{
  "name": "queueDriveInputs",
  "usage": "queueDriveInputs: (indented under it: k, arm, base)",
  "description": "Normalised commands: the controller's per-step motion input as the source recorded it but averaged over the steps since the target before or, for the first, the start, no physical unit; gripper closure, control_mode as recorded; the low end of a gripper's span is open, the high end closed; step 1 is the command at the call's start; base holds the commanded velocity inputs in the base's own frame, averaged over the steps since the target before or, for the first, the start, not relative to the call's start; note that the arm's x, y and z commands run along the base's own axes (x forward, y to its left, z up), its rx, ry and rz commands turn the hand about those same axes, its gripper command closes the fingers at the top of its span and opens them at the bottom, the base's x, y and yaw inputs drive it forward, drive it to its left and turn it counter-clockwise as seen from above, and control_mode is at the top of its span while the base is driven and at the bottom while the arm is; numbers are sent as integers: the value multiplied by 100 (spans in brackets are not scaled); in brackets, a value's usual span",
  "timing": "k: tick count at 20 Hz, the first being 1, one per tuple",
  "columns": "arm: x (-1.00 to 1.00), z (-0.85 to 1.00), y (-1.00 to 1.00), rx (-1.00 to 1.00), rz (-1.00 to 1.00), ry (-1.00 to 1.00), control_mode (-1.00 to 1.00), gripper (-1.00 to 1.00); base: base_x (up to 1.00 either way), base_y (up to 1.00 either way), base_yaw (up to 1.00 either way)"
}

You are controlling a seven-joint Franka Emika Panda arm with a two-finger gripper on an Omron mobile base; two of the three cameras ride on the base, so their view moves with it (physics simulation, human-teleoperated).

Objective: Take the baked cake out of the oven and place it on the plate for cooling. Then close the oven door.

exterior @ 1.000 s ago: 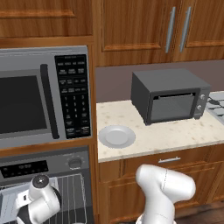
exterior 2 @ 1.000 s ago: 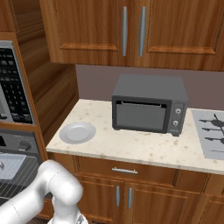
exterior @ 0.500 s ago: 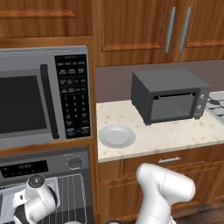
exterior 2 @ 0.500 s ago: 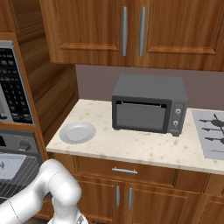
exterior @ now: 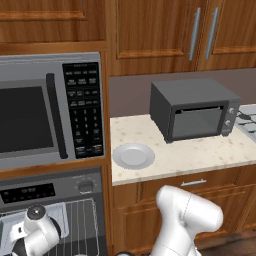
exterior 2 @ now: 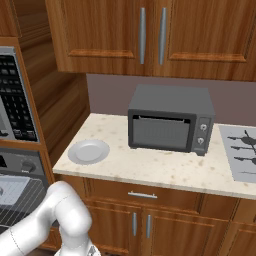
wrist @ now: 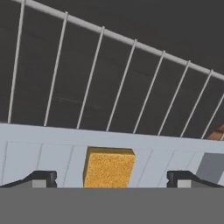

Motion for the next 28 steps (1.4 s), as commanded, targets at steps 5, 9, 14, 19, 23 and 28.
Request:
queueDriveInputs:
  k: [5, 9, 14, 19, 23, 28]
  arm:
    - [10, -21, 13, 0, 0, 0, -100, -100]
    - [16, -19, 10, 0, 0, 0, -100, -100]
    - [17, -15, 5, -1, 0, 0, -100, -100]
    - [6, -26, 12, -1, 0, 0, -100, -100]
    - [7, -25, 9, -2, 0, 0, -100, -100]
    - [6, -22, 4, -7, 0, 0, -100, -100]
  base:
    - [0, 0, 0]
    - [0, 0, 0]
    - [0, 0, 0]
    - [0, 0, 0]
    - [0, 0, 0]
    - [0, 0, 0]
